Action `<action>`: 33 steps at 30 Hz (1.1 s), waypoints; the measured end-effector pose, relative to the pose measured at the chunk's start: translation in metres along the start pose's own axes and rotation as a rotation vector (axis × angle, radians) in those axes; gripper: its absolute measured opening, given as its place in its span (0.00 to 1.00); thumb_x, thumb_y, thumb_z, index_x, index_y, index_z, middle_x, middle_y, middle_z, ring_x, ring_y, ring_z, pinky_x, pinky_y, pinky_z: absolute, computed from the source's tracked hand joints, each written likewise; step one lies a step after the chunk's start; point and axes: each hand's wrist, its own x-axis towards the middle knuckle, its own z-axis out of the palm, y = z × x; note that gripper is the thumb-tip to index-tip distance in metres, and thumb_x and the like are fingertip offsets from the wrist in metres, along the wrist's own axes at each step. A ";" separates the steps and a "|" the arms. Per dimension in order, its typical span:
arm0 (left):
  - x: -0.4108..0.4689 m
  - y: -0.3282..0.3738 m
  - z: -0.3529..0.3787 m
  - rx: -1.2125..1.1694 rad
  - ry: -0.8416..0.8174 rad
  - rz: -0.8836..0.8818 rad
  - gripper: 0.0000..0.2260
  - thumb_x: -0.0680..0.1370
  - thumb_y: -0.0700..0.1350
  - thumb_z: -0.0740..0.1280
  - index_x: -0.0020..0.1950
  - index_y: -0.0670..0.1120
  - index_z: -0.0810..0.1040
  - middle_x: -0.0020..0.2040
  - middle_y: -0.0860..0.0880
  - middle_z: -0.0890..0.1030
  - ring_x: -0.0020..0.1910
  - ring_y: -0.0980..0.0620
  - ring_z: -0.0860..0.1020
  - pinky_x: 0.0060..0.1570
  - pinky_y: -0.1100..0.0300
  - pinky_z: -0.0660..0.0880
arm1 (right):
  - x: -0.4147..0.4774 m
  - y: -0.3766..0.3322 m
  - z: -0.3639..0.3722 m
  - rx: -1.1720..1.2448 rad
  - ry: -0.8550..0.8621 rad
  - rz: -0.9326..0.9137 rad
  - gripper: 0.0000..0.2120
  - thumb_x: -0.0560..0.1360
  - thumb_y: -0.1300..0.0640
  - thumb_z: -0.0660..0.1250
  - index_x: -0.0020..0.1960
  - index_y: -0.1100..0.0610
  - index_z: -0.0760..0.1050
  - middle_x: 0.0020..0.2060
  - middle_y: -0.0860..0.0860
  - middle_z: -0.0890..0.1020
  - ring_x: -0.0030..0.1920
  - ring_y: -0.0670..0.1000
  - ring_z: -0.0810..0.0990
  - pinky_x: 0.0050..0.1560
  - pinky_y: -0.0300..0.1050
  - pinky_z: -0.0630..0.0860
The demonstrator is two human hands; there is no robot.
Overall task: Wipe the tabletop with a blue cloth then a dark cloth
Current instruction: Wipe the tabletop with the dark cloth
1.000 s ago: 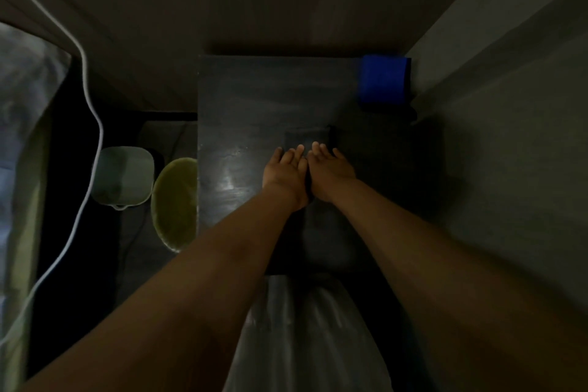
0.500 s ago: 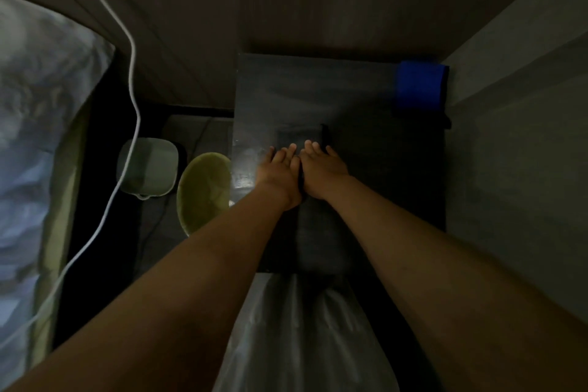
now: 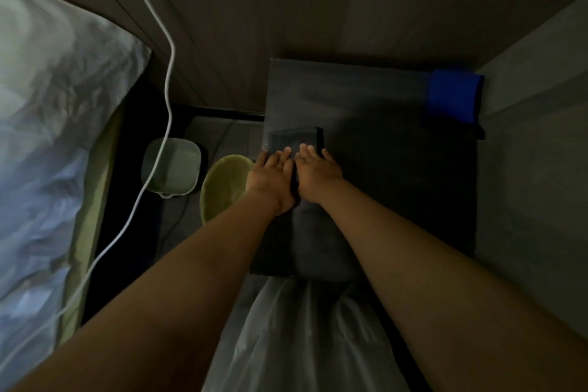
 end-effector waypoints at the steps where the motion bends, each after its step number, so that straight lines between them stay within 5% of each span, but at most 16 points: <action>1: 0.000 -0.002 0.001 -0.004 0.006 0.003 0.39 0.77 0.65 0.57 0.79 0.45 0.44 0.79 0.46 0.44 0.78 0.49 0.45 0.75 0.51 0.40 | 0.000 -0.002 -0.001 0.002 -0.001 -0.001 0.36 0.79 0.54 0.60 0.80 0.57 0.45 0.79 0.54 0.44 0.79 0.52 0.43 0.78 0.51 0.41; 33: -0.034 -0.026 0.031 -0.164 0.048 0.002 0.35 0.79 0.59 0.55 0.79 0.46 0.46 0.80 0.47 0.45 0.78 0.50 0.46 0.76 0.51 0.44 | -0.009 -0.034 0.015 -0.053 -0.035 -0.069 0.36 0.80 0.51 0.60 0.79 0.57 0.44 0.79 0.53 0.43 0.79 0.51 0.42 0.78 0.52 0.41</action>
